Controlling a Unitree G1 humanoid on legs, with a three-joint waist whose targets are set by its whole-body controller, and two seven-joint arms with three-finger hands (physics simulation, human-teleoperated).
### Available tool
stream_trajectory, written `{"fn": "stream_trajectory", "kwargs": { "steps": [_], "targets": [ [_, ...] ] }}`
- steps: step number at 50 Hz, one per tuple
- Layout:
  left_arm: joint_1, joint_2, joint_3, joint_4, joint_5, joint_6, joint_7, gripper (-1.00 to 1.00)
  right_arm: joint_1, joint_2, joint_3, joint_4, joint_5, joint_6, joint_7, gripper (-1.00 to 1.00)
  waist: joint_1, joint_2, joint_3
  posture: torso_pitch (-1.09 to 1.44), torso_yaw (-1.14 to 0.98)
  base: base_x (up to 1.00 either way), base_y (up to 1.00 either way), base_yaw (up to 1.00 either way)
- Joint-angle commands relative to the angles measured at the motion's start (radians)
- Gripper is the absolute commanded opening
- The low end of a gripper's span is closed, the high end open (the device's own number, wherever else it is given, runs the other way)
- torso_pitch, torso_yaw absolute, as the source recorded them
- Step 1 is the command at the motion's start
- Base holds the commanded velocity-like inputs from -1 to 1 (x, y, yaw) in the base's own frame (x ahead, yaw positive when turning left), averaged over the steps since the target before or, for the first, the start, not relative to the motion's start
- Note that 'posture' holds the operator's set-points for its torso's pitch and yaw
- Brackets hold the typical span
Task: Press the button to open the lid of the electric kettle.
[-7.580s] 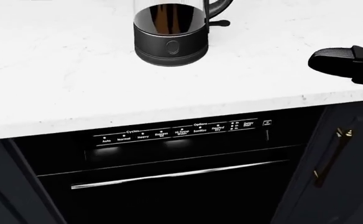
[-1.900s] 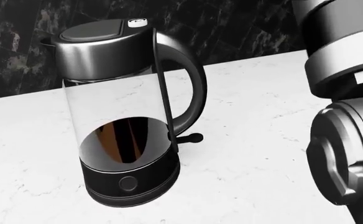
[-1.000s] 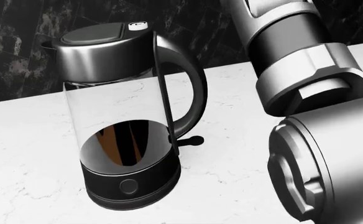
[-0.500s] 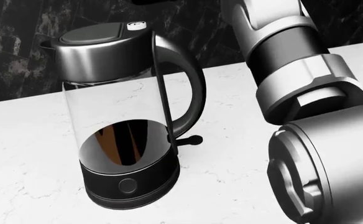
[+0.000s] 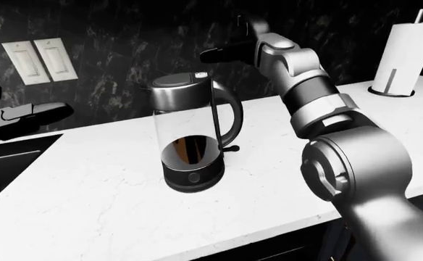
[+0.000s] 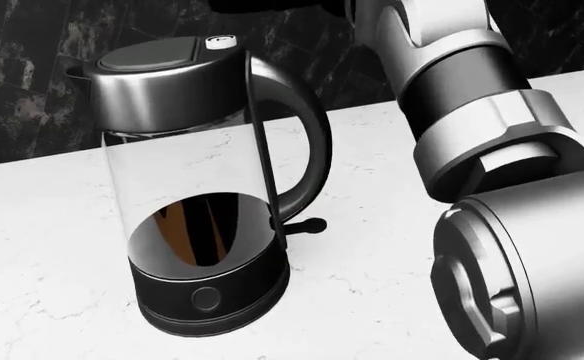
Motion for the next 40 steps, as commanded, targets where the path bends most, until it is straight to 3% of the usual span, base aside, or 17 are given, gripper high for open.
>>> {"fn": "stream_trajectory", "kwargs": {
  "steps": [1,16,40],
  "targets": [
    [-0.022,0.018,0.008,-0.013,0.002,-0.024,-0.002,1.0,-0.043,-0.008,-0.001,-0.04,0.009,-0.029,-0.005,1.0,0.0,0.005,-0.007,-0.49,0.0,0.0,0.0,0.0],
    [-0.018,0.018,0.013,-0.012,0.003,-0.026,-0.005,1.0,-0.02,0.016,0.024,-0.049,-0.01,-0.042,0.007,1.0,0.0,0.006,-0.007,-0.49,0.0,0.0,0.0,0.0],
    [-0.021,0.02,0.01,-0.011,0.0,-0.025,0.002,1.0,-0.013,0.003,0.006,-0.038,-0.006,-0.037,0.006,1.0,0.002,0.006,-0.008,-0.49,0.0,0.0,0.0,0.0]
  ]
}}
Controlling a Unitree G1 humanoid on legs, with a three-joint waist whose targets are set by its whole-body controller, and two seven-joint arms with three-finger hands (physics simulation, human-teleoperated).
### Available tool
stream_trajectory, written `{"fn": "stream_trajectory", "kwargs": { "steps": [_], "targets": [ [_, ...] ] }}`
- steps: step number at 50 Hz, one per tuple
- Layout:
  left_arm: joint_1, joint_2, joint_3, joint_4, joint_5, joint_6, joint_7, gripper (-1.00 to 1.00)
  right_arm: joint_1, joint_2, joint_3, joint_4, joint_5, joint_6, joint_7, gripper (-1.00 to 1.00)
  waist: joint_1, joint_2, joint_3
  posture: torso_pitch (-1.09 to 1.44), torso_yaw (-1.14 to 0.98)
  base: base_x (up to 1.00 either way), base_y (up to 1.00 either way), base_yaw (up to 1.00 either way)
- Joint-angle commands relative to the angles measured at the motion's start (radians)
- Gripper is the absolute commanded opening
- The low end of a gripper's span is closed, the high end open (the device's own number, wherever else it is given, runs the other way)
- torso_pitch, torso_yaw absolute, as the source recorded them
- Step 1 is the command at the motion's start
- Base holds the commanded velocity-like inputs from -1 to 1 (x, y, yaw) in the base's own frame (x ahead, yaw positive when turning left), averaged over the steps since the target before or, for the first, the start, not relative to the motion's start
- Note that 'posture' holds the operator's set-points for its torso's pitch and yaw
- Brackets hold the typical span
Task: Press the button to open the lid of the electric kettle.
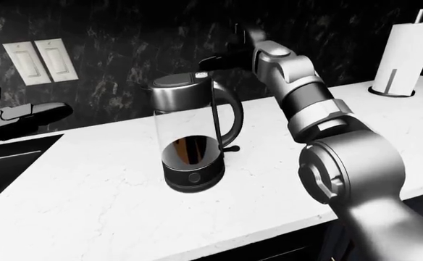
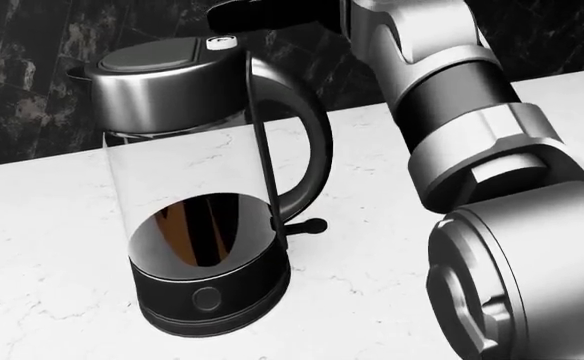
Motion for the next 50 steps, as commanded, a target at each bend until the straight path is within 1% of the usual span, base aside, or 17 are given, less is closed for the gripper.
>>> {"fn": "stream_trajectory", "kwargs": {
  "steps": [1,10,16,23,30,37,47,50],
  "targets": [
    [-0.022,0.017,0.009,-0.015,0.002,-0.023,-0.001,1.0,-0.042,-0.011,-0.005,-0.038,0.01,-0.025,-0.003,1.0,0.0,0.005,-0.007,-0.49,0.0,0.0,0.0,0.0],
    [-0.018,0.014,0.009,-0.015,0.007,-0.027,-0.006,1.0,-0.051,-0.012,-0.015,-0.034,0.034,-0.028,-0.032,1.0,-0.001,0.004,-0.006,-0.49,0.0,0.0,0.0,0.0],
    [-0.018,0.015,0.013,-0.016,0.005,-0.024,-0.006,1.0,-0.06,-0.014,-0.024,-0.022,0.041,-0.062,-0.118,1.0,0.0,0.004,-0.006,-0.49,0.0,0.0,0.0,0.0],
    [-0.016,0.014,0.013,-0.017,0.005,-0.024,-0.006,1.0,-0.051,-0.015,-0.014,-0.014,0.02,-0.08,-0.17,1.0,0.001,0.003,-0.006,-0.49,0.0,0.0,0.0,0.0],
    [-0.021,0.016,0.012,-0.016,0.002,-0.022,-0.003,1.0,-0.053,-0.019,-0.023,-0.008,0.007,-0.086,-0.24,1.0,0.002,0.002,-0.006,-0.49,0.0,0.0,0.0,0.0],
    [-0.023,0.02,0.014,-0.013,-0.002,-0.022,-0.002,1.0,-0.061,-0.013,-0.035,-0.005,0.019,-0.084,-0.262,1.0,0.003,0.003,-0.005,-0.49,0.0,0.0,0.0,0.0],
    [-0.016,0.016,0.013,-0.013,0.002,-0.027,-0.004,1.0,-0.056,0.001,-0.031,-0.004,0.022,-0.096,-0.303,1.0,0.003,0.002,-0.006,-0.49,0.0,0.0,0.0,0.0],
    [-0.012,0.014,0.015,-0.012,0.005,-0.031,-0.008,1.0,-0.052,0.004,-0.031,-0.002,0.019,-0.109,-0.329,1.0,0.003,0.002,-0.006,-0.49,0.0,0.0,0.0,0.0]
  ]
}}
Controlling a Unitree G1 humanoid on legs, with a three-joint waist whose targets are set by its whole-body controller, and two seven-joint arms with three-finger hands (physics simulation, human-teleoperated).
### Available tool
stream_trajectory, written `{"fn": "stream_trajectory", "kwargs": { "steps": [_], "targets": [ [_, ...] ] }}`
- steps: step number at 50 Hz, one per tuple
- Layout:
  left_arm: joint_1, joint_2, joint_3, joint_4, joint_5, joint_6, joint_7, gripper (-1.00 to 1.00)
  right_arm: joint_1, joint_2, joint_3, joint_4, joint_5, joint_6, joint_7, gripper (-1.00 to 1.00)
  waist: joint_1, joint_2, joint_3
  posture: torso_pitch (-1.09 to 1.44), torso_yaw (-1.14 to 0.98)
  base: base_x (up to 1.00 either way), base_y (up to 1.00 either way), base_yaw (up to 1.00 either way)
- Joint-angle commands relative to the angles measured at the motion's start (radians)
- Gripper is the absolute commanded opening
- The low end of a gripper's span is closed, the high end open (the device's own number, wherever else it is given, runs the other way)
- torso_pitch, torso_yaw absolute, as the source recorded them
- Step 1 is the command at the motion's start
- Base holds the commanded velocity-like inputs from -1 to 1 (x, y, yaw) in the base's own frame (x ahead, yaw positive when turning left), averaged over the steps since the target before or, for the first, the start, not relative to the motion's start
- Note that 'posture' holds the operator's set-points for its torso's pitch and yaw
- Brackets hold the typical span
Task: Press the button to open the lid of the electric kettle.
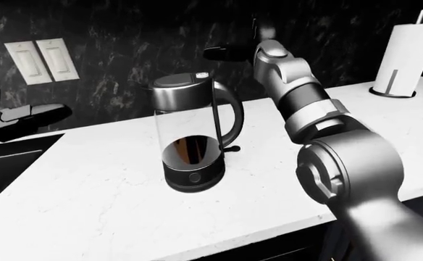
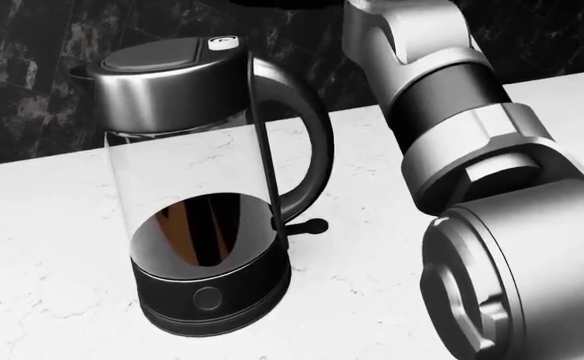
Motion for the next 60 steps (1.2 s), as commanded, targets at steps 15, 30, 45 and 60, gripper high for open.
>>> {"fn": "stream_trajectory", "kwargs": {
  "steps": [15,30,45,60],
  "targets": [
    [-0.021,0.017,0.011,-0.014,0.004,-0.023,-0.004,1.0,-0.023,-0.005,0.003,-0.034,-0.016,-0.057,-0.064,1.0,0.002,0.004,-0.007,-0.49,0.0,0.0,0.0,0.0],
    [-0.022,0.019,0.013,-0.014,-0.001,-0.023,-0.001,1.0,-0.013,0.003,0.009,-0.036,-0.038,-0.054,-0.056,1.0,0.002,0.005,-0.007,-0.49,0.0,0.0,0.0,0.0],
    [-0.015,0.014,0.014,-0.012,0.003,-0.028,-0.005,1.0,-0.009,0.017,0.009,-0.038,-0.035,-0.052,-0.051,1.0,0.002,0.005,-0.008,-0.49,0.0,0.0,0.0,0.0],
    [-0.013,0.012,0.014,-0.013,0.004,-0.029,-0.007,1.0,0.004,0.024,0.018,-0.04,-0.044,-0.051,-0.04,1.0,0.002,0.005,-0.008,-0.49,0.0,0.0,0.0,0.0]
  ]
}}
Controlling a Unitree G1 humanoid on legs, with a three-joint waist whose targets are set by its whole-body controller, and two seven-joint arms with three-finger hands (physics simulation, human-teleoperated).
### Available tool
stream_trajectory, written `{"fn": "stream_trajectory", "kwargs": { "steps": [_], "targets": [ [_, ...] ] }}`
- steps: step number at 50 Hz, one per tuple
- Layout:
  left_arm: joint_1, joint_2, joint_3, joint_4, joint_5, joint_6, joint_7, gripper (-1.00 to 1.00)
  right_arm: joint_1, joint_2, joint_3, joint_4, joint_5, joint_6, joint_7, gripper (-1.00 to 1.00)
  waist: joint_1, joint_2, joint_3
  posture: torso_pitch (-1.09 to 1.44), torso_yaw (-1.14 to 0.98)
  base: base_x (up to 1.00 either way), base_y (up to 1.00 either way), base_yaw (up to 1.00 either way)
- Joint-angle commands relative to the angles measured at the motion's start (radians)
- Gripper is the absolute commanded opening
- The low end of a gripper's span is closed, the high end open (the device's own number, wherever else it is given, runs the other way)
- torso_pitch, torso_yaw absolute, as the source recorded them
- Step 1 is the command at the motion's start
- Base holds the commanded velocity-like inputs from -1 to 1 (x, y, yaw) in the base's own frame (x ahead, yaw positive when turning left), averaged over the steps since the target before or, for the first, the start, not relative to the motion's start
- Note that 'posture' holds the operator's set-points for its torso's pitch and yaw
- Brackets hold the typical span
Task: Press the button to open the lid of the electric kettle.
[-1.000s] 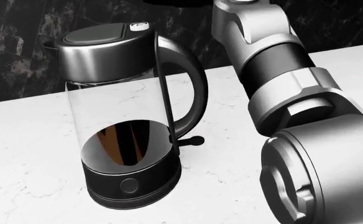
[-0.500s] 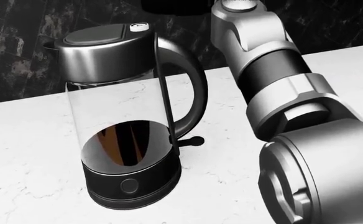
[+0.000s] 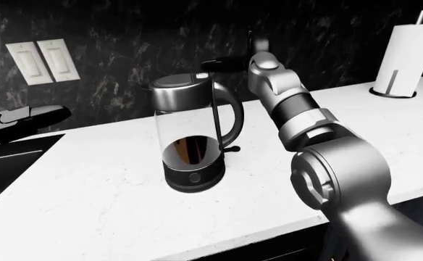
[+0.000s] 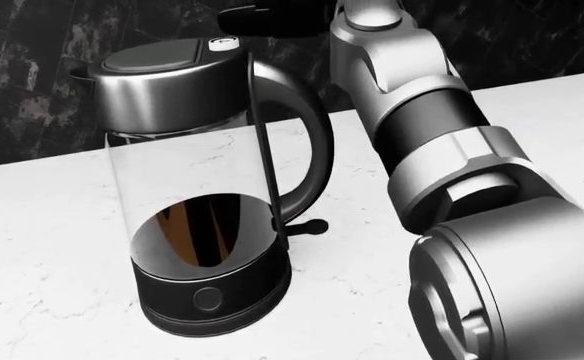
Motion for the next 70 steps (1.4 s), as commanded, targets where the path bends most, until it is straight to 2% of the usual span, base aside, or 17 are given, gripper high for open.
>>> {"fn": "stream_trajectory", "kwargs": {
  "steps": [1,30,57,70],
  "targets": [
    [-0.02,0.016,0.006,-0.008,0.006,-0.029,-0.004,1.0,-0.042,-0.01,0.001,-0.042,-0.005,-0.03,0.002,1.0,0.0,0.005,-0.007,-0.49,0.0,0.0,0.0,0.0],
    [-0.015,0.006,0.006,-0.014,0.013,-0.029,-0.009,1.0,-0.038,-0.005,0.001,-0.043,-0.004,-0.03,0.006,1.0,0.0,0.006,-0.007,-0.49,0.0,0.0,0.0,0.0],
    [-0.012,0.011,0.014,-0.012,0.006,-0.03,-0.008,1.0,-0.053,0.027,-0.003,-0.038,0.013,-0.027,-0.033,1.0,0.0,0.008,-0.007,-0.49,0.0,0.0,0.0,0.0],
    [-0.009,0.006,0.011,-0.011,0.011,-0.034,-0.011,1.0,-0.052,0.014,-0.006,-0.036,0.014,-0.026,-0.032,1.0,0.001,0.007,-0.007,-0.49,0.0,0.0,0.0,0.0]
  ]
}}
